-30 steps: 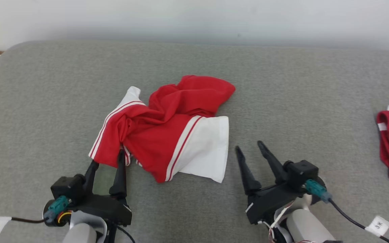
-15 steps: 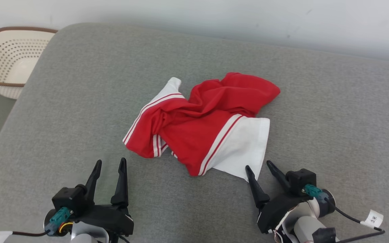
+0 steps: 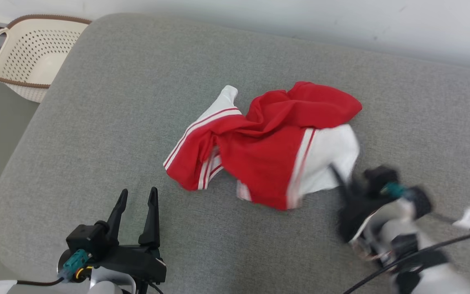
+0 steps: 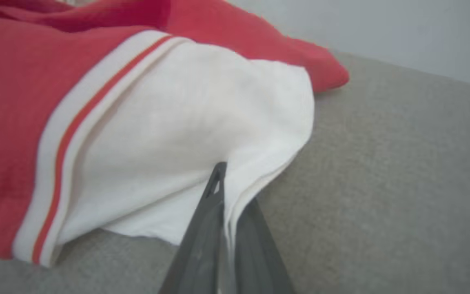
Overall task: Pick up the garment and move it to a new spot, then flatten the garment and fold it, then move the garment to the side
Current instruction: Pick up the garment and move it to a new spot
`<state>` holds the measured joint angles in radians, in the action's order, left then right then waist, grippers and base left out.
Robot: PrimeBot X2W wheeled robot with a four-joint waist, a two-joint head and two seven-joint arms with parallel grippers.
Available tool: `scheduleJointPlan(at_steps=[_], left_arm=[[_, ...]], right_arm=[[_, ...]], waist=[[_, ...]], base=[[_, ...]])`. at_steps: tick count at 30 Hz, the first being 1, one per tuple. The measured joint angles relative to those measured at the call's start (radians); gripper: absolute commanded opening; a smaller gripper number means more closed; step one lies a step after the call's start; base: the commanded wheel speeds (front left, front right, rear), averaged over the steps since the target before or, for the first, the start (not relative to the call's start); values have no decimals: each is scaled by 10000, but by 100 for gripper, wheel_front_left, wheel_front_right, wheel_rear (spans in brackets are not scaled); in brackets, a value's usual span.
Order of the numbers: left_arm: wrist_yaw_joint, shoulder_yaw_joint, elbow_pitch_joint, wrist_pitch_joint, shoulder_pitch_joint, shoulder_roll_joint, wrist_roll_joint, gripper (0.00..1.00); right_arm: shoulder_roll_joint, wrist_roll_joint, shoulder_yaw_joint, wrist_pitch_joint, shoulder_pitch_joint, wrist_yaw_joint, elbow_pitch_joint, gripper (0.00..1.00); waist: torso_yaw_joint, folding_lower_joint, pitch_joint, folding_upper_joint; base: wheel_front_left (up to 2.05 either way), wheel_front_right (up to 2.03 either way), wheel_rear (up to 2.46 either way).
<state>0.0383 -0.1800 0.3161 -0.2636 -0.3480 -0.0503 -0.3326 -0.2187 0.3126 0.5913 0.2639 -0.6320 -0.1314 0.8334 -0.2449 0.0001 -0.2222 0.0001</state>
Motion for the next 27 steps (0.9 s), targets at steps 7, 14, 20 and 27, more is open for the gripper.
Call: scheduleJointPlan(at_steps=[7, 14, 20, 27], left_arm=[[0, -330, -77, 0, 208, -2, -159, 100], [-12, -844, -84, 0, 203, -4, -380, 100], [8, -1269, -115, 0, 202, 4, -460, 100], [136, -1200, -100, 0, 327, 2, -451, 100]], right_arm=[[-2148, -506, -255, 0, -1828, 0, 451, 0], [-3963, -1352, -165, -451, -4172, 0, 1839, 0], [-4847, -2015, -734, -878, -5624, 0, 3080, 0], [-4485, -2357, -1992, -472, -5633, 0, 3960, 100]], waist=[[-344, 2, -40, 0], [-853, 1, -151, 0], [-1429, 0, -290, 0], [-1613, 0, -424, 0]], base=[[0, 0, 0], [0, 0, 0], [0, 0, 0], [0, 0, 0]])
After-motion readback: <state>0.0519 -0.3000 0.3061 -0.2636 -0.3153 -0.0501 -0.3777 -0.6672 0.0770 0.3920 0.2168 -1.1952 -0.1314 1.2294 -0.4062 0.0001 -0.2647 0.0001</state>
